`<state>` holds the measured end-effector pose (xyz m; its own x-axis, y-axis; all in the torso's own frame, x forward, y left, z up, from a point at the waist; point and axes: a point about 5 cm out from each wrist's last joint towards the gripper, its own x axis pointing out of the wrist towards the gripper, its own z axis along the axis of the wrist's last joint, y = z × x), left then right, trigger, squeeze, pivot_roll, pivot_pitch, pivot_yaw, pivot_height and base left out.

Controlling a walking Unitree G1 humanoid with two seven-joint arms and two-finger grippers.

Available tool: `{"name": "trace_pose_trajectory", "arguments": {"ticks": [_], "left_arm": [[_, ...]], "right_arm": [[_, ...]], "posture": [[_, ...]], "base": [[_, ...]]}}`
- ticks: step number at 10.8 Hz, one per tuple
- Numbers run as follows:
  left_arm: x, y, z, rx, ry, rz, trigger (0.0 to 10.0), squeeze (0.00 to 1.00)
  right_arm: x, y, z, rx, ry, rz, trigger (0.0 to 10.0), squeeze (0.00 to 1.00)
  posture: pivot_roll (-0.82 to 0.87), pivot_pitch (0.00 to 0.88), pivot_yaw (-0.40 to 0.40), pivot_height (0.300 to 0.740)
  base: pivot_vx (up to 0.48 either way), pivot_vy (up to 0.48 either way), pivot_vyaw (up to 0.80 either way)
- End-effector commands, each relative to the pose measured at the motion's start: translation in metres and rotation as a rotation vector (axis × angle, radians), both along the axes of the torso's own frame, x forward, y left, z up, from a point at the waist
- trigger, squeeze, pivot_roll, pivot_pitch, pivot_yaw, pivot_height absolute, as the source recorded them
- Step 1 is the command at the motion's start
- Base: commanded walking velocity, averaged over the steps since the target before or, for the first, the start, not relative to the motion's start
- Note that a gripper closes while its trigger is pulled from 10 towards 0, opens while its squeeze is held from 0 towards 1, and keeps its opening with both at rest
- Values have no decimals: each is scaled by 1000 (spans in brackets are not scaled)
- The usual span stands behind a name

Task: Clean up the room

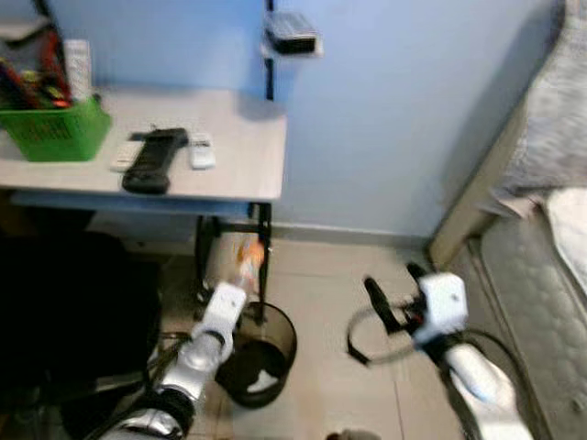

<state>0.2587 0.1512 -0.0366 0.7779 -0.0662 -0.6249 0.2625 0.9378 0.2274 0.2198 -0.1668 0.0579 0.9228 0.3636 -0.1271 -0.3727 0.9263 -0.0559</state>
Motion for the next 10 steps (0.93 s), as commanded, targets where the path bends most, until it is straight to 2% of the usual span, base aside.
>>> {"name": "trace_pose_trajectory", "arguments": {"ticks": [1,3,5,7,10], "left_arm": [[0,-2,-1,6,11,16,10000,0],[-7,-2,-8,34,48,14,10000,0],[-15,10,-14,65,94,57,10000,0],[-23,15,-20,66,133,90,10000,0],[-35,11,-28,64,184,91,10000,0]], "right_arm": [[-5,11,5,-13,7,80,10000,0],[-12,23,12,27,18,135,10000,0],[-19,38,8,45,78,211,10000,0],[-27,38,6,31,123,235,10000,0],[-33,40,7,12,153,287,10000,0]], "posture": [[-307,116,-16,740],[-320,135,-18,740],[-309,152,-21,740],[-310,174,-34,740],[-323,176,-42,740]], "base": [[0,0,0],[0,0,0],[0,0,0],[0,0,0],[0,0,0]]}}
